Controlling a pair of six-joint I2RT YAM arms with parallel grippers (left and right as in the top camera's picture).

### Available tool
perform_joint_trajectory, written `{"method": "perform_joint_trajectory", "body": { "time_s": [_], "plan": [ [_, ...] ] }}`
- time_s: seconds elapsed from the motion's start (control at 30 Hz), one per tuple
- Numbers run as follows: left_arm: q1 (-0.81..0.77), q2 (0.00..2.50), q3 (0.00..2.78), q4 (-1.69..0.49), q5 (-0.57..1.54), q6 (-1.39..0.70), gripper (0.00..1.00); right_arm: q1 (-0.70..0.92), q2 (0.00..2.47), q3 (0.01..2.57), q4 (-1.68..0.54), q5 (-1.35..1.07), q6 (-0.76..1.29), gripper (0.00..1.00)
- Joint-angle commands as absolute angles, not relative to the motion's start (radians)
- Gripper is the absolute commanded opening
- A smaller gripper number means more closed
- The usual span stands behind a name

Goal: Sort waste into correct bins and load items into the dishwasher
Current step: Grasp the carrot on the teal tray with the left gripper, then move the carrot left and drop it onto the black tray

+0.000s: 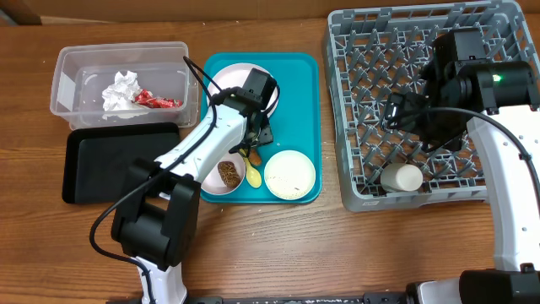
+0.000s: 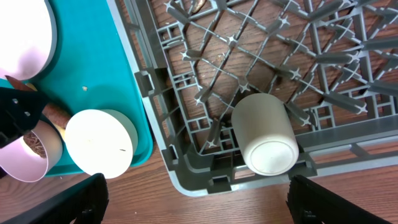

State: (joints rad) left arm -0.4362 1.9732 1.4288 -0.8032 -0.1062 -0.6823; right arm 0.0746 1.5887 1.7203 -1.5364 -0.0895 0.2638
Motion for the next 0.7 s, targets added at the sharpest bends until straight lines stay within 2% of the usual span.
{"method": "perform_joint_trajectory", "body": {
  "time_s": [0.0, 0.1, 0.23, 0.5, 0.57, 0.67],
  "plan": [
    [-0.430, 1.958, 1.373, -0.742, -0.142, -0.690, 0.59, 0.081, 1.579, 1.721, -1.534, -0.091, 0.257, 0.94],
    [-0.430, 1.958, 1.346, -0.704, -0.159, -0.676, 0.58, 0.081, 1.579, 1.721, -1.538, -0.091, 0.257, 0.94],
    [-0.430, 1.965, 1.343, -0.681, -0.176, -0.673, 0.45, 0.081, 1.579, 1.721, -1.539, -0.091, 0.257, 0.94],
    [-0.430, 2.034, 1.344, -0.667, -0.157, -0.672, 0.36, 0.081, 1.579, 1.721, -1.543, -0.091, 0.253, 0.94],
    [-0.430, 2.034, 1.344, -0.664, -0.157, -0.669, 0.29, 0.081, 1.579, 1.721, -1.542, -0.091, 0.253, 0.94],
    [-0.430, 2.034, 1.352, -0.657, -0.141, -0.642, 0.10, 0.081, 1.579, 1.721, -1.543, -0.088, 0.253, 0.94]
  ]
}}
